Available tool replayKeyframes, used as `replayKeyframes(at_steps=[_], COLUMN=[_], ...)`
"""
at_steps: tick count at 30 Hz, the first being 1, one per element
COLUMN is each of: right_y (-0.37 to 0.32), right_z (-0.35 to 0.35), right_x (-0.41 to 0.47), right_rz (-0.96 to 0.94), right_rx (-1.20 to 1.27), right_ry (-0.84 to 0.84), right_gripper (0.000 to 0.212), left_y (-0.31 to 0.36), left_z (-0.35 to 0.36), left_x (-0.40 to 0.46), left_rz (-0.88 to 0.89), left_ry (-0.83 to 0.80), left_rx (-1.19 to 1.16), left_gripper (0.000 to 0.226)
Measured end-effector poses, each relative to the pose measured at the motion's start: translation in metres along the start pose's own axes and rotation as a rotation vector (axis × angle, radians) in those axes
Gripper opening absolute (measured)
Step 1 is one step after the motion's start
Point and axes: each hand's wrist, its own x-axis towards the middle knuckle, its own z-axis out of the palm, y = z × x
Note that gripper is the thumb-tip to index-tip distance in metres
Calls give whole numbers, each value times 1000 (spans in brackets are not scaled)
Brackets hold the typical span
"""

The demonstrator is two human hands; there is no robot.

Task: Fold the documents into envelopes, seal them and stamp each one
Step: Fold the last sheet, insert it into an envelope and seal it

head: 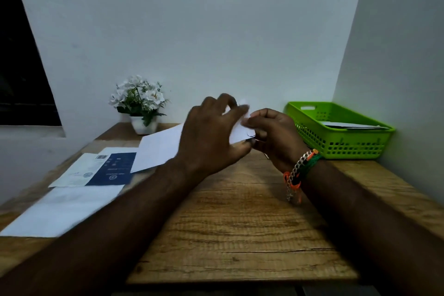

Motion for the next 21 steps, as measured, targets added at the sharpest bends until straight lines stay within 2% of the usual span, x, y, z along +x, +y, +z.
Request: replayKeyframes(at_steps=[2,4,7,8,10,13,17,19,21], right_y=[-4,-7,-9,-9,-9,4,21,21,19], right_z=[0,-4,-10,-13,-16,-16,-15,-19,-22], right_x=[-2,-2,-3,-1,2,5,5,4,3], right_rz=[0,-1,12,17,17,-59,-109,-49,16], right_rx=[60,89,74,78,56,-216,-483,-490,-385], right_ry=[-30,-77,-167,-180,-162,-117,-210,-209,-197], right_gripper=[17,15,4,9,22,26,38,30,16], left_y=[11,17,19,20,21,21,10,-5,-26], left_z=[2,3,1,-1,-10,-35,-56,-56,-54], left_x=[5,9,13,15,21,35,51,48,34], left_rz=[7,-17,-104,-140,-196,-295,-705,-930,-1115], left_ry=[32,38,86,122,269,617,943,1010,1004], left_rx=[4,-8,-89,-135,-263,-482,-685,-761,-820], left_gripper=[52,43,25,21,15,5,9,15,22])
